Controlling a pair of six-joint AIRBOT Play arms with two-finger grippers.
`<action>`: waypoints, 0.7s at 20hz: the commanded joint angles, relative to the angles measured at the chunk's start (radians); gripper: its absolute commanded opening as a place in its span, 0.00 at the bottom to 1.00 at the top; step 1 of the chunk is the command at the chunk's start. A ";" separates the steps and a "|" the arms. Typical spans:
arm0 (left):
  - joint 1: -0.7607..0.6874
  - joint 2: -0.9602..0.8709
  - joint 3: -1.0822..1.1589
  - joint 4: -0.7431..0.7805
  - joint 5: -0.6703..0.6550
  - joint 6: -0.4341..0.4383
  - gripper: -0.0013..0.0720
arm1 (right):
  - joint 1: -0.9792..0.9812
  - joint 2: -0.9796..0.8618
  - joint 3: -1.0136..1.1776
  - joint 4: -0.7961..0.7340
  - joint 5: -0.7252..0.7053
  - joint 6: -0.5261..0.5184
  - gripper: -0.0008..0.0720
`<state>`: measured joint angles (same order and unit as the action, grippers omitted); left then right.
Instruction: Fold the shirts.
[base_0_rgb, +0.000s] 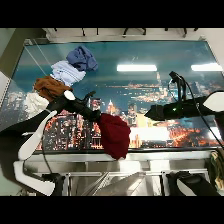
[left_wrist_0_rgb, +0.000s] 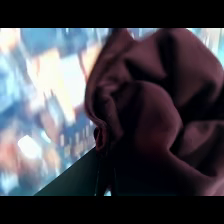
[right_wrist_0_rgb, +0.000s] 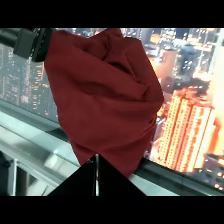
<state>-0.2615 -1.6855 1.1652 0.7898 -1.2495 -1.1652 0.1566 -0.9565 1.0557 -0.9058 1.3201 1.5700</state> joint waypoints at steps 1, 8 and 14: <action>0.017 0.187 -0.212 0.030 0.013 0.016 0.05 | 0.043 -0.076 0.000 0.073 -0.060 0.000 0.05; -0.039 0.507 -0.474 0.020 0.055 -0.056 0.05 | 0.299 -0.343 0.011 0.220 -0.159 -0.101 0.97; -0.051 0.639 -0.492 0.019 0.124 -0.116 0.05 | 0.421 -0.442 0.014 0.227 -0.282 -0.078 0.97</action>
<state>-0.3080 -1.1030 0.6868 0.8085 -1.1625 -1.2438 0.5243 -1.3533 1.0683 -0.7006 1.1072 1.4868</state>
